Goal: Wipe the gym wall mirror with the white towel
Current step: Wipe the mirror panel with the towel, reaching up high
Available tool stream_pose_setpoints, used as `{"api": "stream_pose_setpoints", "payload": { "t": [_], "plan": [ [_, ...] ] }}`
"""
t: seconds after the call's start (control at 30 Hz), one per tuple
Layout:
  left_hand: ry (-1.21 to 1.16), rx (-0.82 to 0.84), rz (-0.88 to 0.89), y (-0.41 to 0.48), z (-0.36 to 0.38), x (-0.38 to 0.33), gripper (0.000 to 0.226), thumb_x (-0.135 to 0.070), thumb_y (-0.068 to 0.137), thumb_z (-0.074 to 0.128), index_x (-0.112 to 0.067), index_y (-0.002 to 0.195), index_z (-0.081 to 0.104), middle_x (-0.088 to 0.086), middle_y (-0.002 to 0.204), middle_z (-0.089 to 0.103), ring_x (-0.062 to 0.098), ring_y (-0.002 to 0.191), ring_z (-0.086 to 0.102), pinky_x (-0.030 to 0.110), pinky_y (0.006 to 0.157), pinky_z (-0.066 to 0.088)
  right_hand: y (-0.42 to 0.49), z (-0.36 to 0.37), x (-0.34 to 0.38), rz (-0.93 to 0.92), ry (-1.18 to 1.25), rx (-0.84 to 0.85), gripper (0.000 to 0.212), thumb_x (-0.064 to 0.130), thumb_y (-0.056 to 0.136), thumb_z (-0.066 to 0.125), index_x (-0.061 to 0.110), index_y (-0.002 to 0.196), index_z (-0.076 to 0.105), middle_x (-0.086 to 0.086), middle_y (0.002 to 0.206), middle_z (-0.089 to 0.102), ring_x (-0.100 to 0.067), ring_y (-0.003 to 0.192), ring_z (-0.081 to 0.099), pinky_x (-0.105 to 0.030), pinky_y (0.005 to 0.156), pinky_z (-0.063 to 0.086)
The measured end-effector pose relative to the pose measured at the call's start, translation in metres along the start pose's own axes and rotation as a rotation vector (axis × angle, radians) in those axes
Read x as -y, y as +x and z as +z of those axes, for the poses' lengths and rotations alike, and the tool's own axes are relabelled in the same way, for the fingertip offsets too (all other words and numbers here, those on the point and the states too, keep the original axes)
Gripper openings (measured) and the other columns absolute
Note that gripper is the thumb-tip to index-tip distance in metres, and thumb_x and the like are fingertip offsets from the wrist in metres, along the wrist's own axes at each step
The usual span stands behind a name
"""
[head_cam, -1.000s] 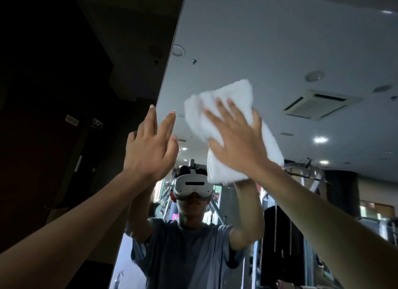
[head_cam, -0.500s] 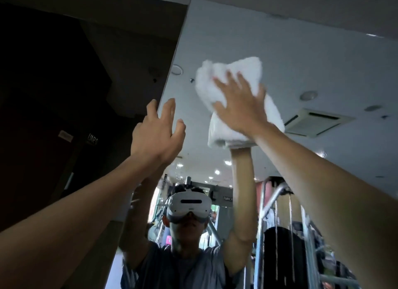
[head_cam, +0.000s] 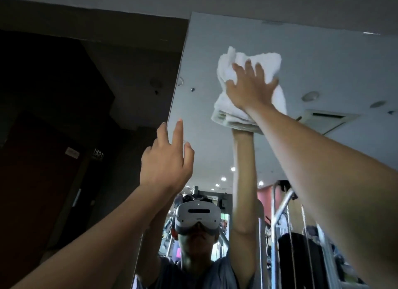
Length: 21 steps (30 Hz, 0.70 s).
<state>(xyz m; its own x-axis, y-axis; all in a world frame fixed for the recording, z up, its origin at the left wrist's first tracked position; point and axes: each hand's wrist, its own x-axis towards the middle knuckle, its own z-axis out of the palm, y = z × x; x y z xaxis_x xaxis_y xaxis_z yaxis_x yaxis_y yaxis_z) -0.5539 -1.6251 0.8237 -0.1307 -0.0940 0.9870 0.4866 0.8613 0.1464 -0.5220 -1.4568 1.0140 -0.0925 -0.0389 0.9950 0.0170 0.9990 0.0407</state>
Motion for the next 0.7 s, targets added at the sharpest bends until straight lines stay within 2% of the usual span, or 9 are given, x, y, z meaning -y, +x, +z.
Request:
{"api": "stream_pose_setpoints", "payload": {
  "t": [0.07,0.23,0.3,0.43,0.47,0.53,0.57,0.63,0.7],
  "plan": [
    [-0.006,-0.008,-0.016,-0.006,0.001,0.001,0.059,-0.039,0.102,0.022,-0.024,0.159,0.013,0.016,0.159,0.023,0.034,0.112,0.058,0.045,0.089,0.047,-0.006,0.002,0.015,-0.138,0.013,0.036,0.055,0.041,0.101,0.031,0.039,0.155,0.023,0.007,0.168,0.009,-0.016,0.153,0.005,-0.060,0.115,0.008],
    [-0.093,-0.024,-0.085,-0.019,0.005,0.006,0.055,-0.039,0.104,0.023,-0.029,0.158,0.014,0.009,0.145,0.038,0.031,0.092,0.061,0.047,0.082,0.052,-0.086,0.002,0.005,-0.693,0.025,0.158,0.058,0.044,0.095,0.032,0.048,0.152,0.027,0.019,0.165,0.013,-0.008,0.153,0.006,-0.050,0.117,0.003],
    [-0.116,-0.023,-0.108,-0.026,0.006,0.008,0.055,-0.040,0.104,0.021,-0.033,0.158,0.011,0.008,0.141,0.042,0.028,0.088,0.062,0.048,0.080,0.053,-0.098,-0.003,-0.026,-0.771,0.052,0.209,0.066,0.048,0.085,0.026,0.048,0.152,0.029,0.020,0.163,0.015,-0.006,0.151,0.009,-0.047,0.115,0.004],
    [-0.127,0.009,-0.129,-0.051,0.009,0.010,0.058,-0.043,0.103,0.018,-0.034,0.159,0.005,0.006,0.135,0.044,0.025,0.091,0.061,0.045,0.081,0.054,-0.043,-0.005,-0.086,-0.564,0.023,0.129,0.058,0.051,0.089,0.026,0.067,0.144,0.014,0.011,0.165,0.022,-0.021,0.152,0.019,-0.071,0.110,0.021],
    [-0.113,0.009,-0.126,-0.060,0.011,0.010,0.058,-0.043,0.103,0.017,-0.033,0.159,0.004,0.005,0.137,0.043,0.025,0.095,0.061,0.044,0.083,0.053,-0.029,-0.004,-0.080,-0.414,0.027,0.096,0.058,0.050,0.093,0.029,0.065,0.147,0.014,0.009,0.165,0.020,-0.022,0.153,0.016,-0.074,0.110,0.019],
    [-0.056,0.000,-0.109,-0.078,0.014,0.013,0.061,-0.045,0.101,0.013,-0.029,0.159,0.003,0.005,0.144,0.041,0.023,0.109,0.058,0.045,0.092,0.049,-0.014,0.002,-0.043,-0.067,0.016,0.036,0.055,0.044,0.099,0.035,0.047,0.153,0.024,0.006,0.166,0.017,-0.021,0.152,0.012,-0.072,0.112,0.011],
    [-0.035,-0.002,-0.107,-0.086,0.016,0.015,0.063,-0.047,0.100,0.012,-0.027,0.159,0.004,0.004,0.146,0.041,0.023,0.116,0.056,0.046,0.097,0.045,-0.012,0.004,-0.018,0.012,0.004,0.005,0.054,0.042,0.099,0.036,0.040,0.153,0.027,0.004,0.166,0.016,-0.021,0.152,0.012,-0.070,0.112,0.009],
    [-0.024,-0.003,-0.129,-0.099,0.019,0.017,0.067,-0.048,0.098,0.012,-0.024,0.160,0.006,0.004,0.146,0.042,0.023,0.120,0.054,0.047,0.100,0.041,-0.025,0.005,0.032,-0.076,0.005,-0.005,0.056,0.040,0.099,0.036,0.037,0.154,0.025,0.002,0.165,0.017,-0.021,0.151,0.013,-0.067,0.112,0.010],
    [-0.022,-0.014,-0.154,-0.103,0.019,0.016,0.068,-0.048,0.098,0.014,-0.023,0.160,0.008,0.004,0.143,0.045,0.025,0.115,0.057,0.046,0.096,0.043,-0.050,0.014,0.069,-0.313,0.004,0.020,0.058,0.039,0.100,0.037,0.039,0.156,0.022,0.004,0.165,0.017,-0.019,0.152,0.012,-0.063,0.114,0.010]
  ]
}}
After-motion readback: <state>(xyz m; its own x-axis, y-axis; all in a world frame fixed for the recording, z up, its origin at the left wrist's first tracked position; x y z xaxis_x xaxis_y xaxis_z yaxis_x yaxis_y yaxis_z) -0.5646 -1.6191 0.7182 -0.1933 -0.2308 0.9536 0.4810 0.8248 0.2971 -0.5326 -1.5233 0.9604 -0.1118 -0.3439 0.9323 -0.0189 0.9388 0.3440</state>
